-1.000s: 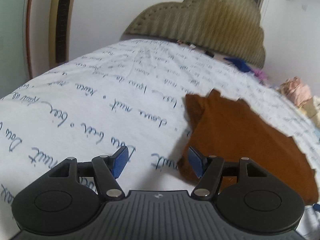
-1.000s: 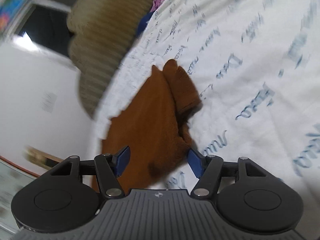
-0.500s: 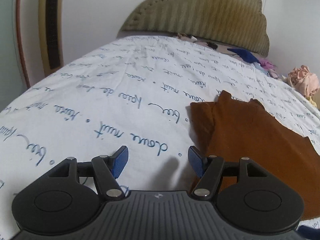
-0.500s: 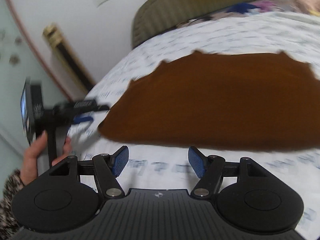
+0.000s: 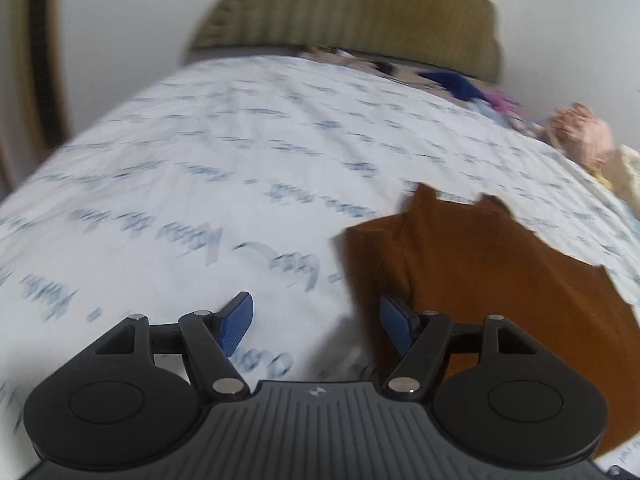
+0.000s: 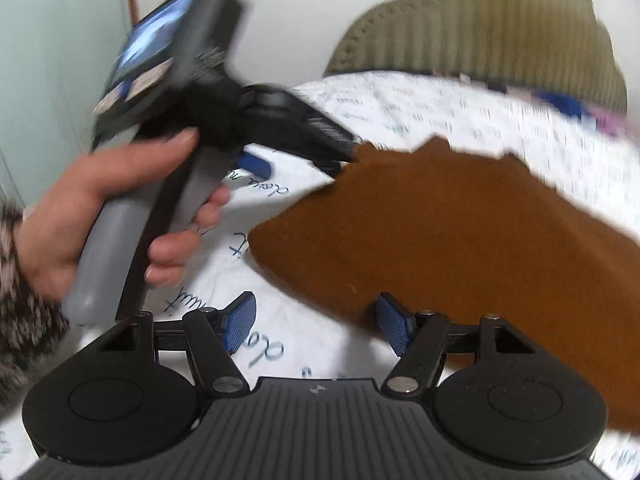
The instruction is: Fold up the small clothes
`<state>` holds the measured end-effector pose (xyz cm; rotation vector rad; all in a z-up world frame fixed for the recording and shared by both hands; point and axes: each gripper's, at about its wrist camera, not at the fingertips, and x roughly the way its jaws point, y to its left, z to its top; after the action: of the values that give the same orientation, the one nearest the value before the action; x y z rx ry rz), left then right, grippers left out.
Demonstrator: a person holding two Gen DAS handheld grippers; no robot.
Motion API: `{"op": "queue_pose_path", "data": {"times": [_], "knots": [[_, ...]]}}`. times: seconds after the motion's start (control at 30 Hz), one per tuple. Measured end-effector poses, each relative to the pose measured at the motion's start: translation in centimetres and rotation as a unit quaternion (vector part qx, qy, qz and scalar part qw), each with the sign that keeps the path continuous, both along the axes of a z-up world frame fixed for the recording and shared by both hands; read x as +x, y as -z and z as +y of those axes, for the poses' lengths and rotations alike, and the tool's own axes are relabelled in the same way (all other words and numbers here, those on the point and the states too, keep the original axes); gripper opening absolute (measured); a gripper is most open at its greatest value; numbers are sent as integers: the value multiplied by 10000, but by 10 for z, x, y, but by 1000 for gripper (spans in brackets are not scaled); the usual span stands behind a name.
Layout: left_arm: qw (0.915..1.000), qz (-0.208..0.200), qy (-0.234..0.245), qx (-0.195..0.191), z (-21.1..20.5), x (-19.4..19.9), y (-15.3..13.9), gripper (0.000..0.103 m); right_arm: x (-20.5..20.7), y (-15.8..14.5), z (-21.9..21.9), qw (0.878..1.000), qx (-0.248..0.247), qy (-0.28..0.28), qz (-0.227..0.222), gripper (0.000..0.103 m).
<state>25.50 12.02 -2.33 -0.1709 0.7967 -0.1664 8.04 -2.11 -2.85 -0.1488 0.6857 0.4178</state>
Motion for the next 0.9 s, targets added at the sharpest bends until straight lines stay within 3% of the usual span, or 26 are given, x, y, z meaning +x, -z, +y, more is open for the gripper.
{"op": "queue_pose_path", "data": {"times": [0.17, 0.3, 0.43, 0.57, 0.67, 0.77, 0.83, 0.9], "knots": [[9989, 149, 383, -208, 0, 26, -2, 70, 8, 6, 36, 9936, -920, -99, -646, 66], [9989, 246, 148, -362, 10, 28, 0, 70, 14, 8, 40, 9942, -905, -97, -573, 66], [9984, 233, 92, -510, 23, 2, 0, 70, 3, -4, 6, 9983, -458, -40, -359, 67], [9983, 13, 357, -458, 21, -40, -5, 70, -11, -23, -85, 9965, 410, 725, -85, 69], [9975, -96, 611, -355, 13, -63, -9, 76, -23, -32, -182, 9759, 1183, 1827, 133, 70], [9969, -140, 762, -126, 2, -73, -6, 79, -40, -31, -274, 9391, 1789, 2929, 173, 72], [9966, -21, 820, -36, -3, -74, 1, 79, -43, -23, -319, 9181, 2296, 3204, 411, 72], [9953, 205, 942, -66, -8, -72, 8, 79, -41, -5, -350, 8952, 3106, 3108, 749, 72]]}}
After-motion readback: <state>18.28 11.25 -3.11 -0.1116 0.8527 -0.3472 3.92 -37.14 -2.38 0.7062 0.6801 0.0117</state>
